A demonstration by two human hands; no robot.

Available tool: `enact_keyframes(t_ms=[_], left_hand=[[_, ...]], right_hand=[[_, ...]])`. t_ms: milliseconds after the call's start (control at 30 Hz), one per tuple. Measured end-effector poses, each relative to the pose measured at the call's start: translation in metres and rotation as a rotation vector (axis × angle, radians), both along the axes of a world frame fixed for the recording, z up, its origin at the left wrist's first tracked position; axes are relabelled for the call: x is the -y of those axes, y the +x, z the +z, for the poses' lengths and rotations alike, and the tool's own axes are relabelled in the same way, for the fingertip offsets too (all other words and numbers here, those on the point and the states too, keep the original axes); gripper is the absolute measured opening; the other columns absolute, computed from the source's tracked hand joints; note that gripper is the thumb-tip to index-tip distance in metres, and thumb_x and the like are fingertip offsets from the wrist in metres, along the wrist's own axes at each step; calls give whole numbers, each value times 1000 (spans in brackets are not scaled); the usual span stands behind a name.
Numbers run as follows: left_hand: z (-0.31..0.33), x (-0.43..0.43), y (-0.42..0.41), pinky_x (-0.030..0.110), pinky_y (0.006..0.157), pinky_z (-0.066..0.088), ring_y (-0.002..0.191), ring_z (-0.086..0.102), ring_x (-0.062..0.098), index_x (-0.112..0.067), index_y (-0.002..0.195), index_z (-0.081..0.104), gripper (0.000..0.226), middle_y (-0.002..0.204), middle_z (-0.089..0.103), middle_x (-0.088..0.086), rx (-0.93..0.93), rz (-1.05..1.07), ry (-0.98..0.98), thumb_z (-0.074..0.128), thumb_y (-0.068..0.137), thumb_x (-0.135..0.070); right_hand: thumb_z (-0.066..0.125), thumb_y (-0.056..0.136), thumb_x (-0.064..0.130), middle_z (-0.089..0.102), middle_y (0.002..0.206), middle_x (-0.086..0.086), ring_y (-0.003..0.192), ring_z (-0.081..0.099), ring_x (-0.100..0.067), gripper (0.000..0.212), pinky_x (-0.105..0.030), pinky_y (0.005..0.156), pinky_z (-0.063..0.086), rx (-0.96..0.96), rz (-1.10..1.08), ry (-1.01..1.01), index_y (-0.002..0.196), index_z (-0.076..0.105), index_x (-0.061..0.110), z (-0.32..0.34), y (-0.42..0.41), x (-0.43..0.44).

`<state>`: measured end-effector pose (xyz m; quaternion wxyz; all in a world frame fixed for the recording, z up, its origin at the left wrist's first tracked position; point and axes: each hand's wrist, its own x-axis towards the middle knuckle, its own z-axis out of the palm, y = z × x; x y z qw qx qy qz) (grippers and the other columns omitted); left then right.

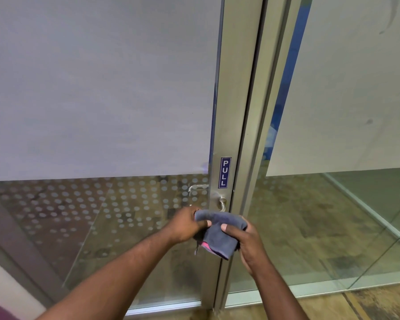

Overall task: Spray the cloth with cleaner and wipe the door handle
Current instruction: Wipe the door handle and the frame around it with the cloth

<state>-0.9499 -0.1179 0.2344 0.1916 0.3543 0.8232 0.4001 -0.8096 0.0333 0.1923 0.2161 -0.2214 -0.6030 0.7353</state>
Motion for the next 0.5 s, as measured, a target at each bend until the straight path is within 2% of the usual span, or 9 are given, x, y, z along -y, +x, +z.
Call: enact_keyframes(t_ms=[33, 100, 167, 233, 300, 367, 500], left_hand=[[0, -3, -2, 27, 79, 60, 89, 71, 10, -31, 95, 68, 11, 94, 74, -10, -30, 23, -4, 77, 90, -31], [3, -7, -12, 37, 95, 59, 107, 69, 14, -29, 120, 65, 32, 117, 72, -8, -114, 68, -19, 75, 90, -34], [16, -8, -26, 42, 103, 54, 122, 63, 18, -26, 134, 61, 41, 133, 67, -3, -325, 99, 34, 69, 94, -32], [36, -8, -44, 47, 106, 51, 127, 61, 26, -17, 131, 65, 36, 133, 67, 5, -664, 63, 192, 66, 95, -19], [60, -13, -65, 50, 117, 42, 136, 56, 32, -6, 129, 67, 39, 139, 65, 13, -965, -36, 318, 64, 91, -5], [88, -20, -83, 49, 125, 30, 147, 45, 33, -2, 133, 64, 42, 149, 57, 16, -1147, -124, 365, 57, 91, -2], [127, -38, -111, 49, 129, 21, 154, 31, 34, -2, 142, 57, 47, 161, 43, 19, -1380, -249, 290, 52, 95, -2]], right_hand=[[87, 62, 22, 80, 94, -15, 82, 75, -26, 53, -32, 66, 60, -5, -37, -34, 108, 72, -1, 0, -5, 5], [84, 62, 15, 80, 90, -14, 77, 75, -26, 46, -32, 61, 59, 27, -108, -97, 104, 73, 0, 0, -16, 9], [75, 61, 11, 79, 78, -11, 65, 75, -21, 32, -29, 51, 56, 85, -190, -163, 93, 77, 5, -1, -24, 7], [76, 67, 5, 76, 66, -5, 53, 71, -16, 19, -26, 43, 52, 109, -282, -235, 85, 76, 7, -1, -30, 0], [77, 79, -3, 75, 63, 0, 53, 71, -12, 11, -25, 43, 52, 83, -391, -280, 81, 74, 8, -1, -40, -10], [76, 84, -3, 75, 64, 2, 56, 72, -11, 14, -24, 46, 53, 51, -472, -304, 80, 72, 9, 4, -52, -15], [80, 84, 2, 78, 71, 0, 64, 75, -13, 10, -24, 53, 56, 19, -511, -293, 84, 72, 8, 14, -81, -8]])
